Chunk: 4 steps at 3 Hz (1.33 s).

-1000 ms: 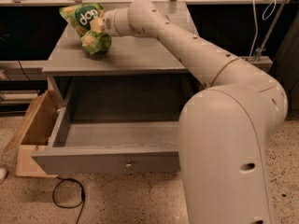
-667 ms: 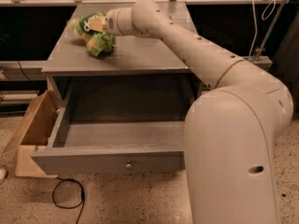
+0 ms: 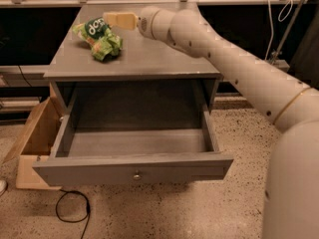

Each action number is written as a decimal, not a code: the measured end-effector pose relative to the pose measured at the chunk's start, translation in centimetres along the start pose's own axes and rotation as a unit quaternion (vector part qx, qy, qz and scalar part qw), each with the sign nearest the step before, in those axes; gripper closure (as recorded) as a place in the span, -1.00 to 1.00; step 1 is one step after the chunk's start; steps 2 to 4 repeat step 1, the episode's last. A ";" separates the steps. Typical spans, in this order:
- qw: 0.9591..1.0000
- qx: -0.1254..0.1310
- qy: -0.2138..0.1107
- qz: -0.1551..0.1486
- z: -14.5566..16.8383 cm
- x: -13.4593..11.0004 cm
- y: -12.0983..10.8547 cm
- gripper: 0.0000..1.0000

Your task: Pick green rice chip bag from top drawer and place on counter

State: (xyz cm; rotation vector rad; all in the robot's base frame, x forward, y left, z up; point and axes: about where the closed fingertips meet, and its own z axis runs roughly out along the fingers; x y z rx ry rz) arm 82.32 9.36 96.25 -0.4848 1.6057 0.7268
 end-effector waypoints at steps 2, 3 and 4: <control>0.997 0.047 -0.051 -0.013 -4.8 0.7 -5.8 -1.00; 0.997 0.047 -0.051 -0.013 -4.8 0.7 -5.8 -1.00; 0.997 0.047 -0.051 -0.013 -4.8 0.7 -5.8 -1.00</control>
Offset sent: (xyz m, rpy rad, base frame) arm 0.0000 0.0000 0.0000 0.0000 0.0000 0.0000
